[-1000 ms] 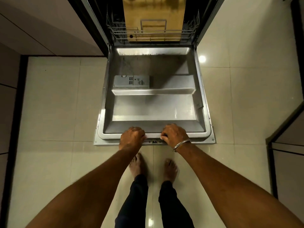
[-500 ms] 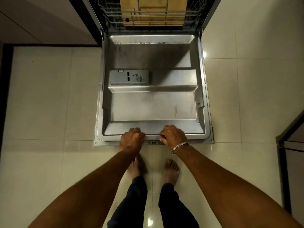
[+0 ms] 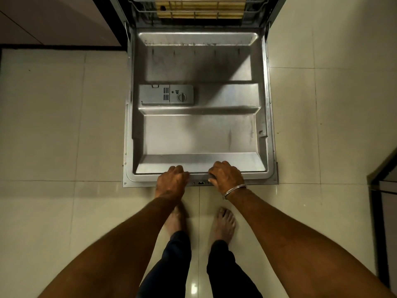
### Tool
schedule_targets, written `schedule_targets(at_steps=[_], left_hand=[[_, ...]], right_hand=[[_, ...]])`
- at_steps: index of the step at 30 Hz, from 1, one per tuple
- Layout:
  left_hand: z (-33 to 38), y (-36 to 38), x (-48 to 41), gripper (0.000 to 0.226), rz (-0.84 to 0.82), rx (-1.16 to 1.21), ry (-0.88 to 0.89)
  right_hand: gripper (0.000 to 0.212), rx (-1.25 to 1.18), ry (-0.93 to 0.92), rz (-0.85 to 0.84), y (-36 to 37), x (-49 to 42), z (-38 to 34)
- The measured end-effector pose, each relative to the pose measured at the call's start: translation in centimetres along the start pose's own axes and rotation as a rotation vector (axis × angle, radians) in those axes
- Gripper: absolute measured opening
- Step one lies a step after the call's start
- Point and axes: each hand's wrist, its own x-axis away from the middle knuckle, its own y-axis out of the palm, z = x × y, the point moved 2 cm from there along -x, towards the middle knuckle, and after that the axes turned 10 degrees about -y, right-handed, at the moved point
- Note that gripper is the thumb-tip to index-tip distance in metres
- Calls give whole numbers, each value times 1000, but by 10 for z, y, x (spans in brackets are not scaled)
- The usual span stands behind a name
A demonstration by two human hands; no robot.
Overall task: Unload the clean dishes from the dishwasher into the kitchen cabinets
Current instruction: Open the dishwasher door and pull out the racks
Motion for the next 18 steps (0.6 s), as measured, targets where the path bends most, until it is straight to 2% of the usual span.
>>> schedule_targets(at_steps=[9,13,18], left_hand=[[-1,18,7,48,-32,36,17],[0,26,5,58,-102,72,14],[-1,31,0,60,-160,81,25]], right_hand=[[20,15,25,-9,15,-4,3],[19,23,41,-40,22,-3,3],[30,36,14,-99,25,-4,5]])
